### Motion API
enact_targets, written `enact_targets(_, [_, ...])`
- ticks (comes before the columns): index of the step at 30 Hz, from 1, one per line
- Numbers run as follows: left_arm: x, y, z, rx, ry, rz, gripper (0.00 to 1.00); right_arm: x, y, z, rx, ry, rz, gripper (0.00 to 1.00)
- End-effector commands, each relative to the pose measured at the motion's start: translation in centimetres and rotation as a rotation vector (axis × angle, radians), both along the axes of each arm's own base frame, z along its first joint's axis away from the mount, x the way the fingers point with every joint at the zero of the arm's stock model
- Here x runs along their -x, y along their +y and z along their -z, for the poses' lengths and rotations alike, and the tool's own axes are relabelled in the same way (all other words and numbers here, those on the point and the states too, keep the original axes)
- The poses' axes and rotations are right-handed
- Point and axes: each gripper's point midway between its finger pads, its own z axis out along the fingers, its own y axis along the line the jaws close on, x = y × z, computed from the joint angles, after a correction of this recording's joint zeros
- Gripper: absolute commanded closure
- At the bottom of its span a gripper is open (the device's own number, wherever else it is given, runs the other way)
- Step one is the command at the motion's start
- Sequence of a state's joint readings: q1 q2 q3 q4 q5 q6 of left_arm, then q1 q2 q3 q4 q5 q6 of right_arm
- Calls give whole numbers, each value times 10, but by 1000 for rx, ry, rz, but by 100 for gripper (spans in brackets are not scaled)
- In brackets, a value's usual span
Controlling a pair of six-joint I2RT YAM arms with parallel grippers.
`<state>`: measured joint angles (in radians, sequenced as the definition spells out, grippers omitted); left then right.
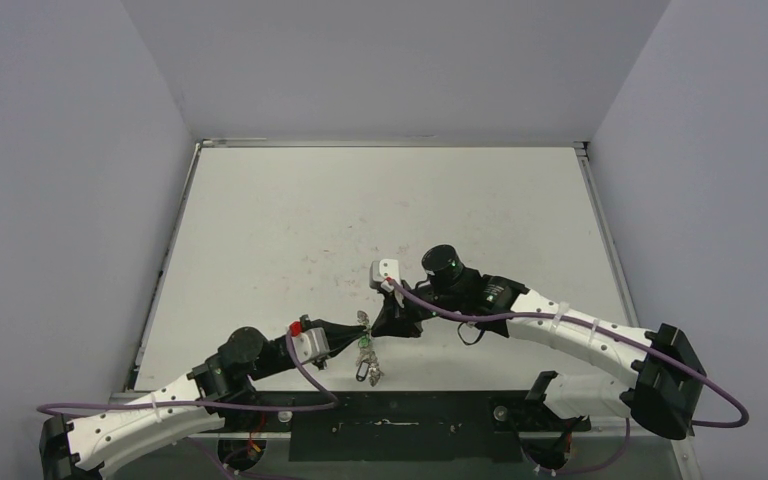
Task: Put the keys on the keyring
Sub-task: Place the keyring at the center of the board.
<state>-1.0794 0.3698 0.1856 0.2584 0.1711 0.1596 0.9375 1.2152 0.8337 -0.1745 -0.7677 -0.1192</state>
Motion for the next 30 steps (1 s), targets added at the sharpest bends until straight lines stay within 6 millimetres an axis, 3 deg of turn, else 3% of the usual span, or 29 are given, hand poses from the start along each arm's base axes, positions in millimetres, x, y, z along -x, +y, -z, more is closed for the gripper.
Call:
enact_targets(1, [2, 1, -31, 103, -40, 5, 100, -3, 4, -9, -30, -44, -6, 100])
enact_targets(18, [2, 1, -35, 109, -42, 4, 100, -12, -4, 15, 51, -57, 42, 100])
enact_targets(19, [2, 2, -34, 108, -42, 2, 100, -14, -4, 13, 45, -61, 52, 95])
enact_targets(22, [-3, 2, -29, 90, -36, -23, 100, -23, -6, 10, 28, -66, 108, 63])
enact_targets(24, [-14, 2, -23, 66, -22, -79, 100, -35, -11, 9, 15, -58, 184, 48])
enact_targets(30, [-59, -4, -9, -45, -2, -277, 100, -89, -42, 13, -52, 22, 457, 36])
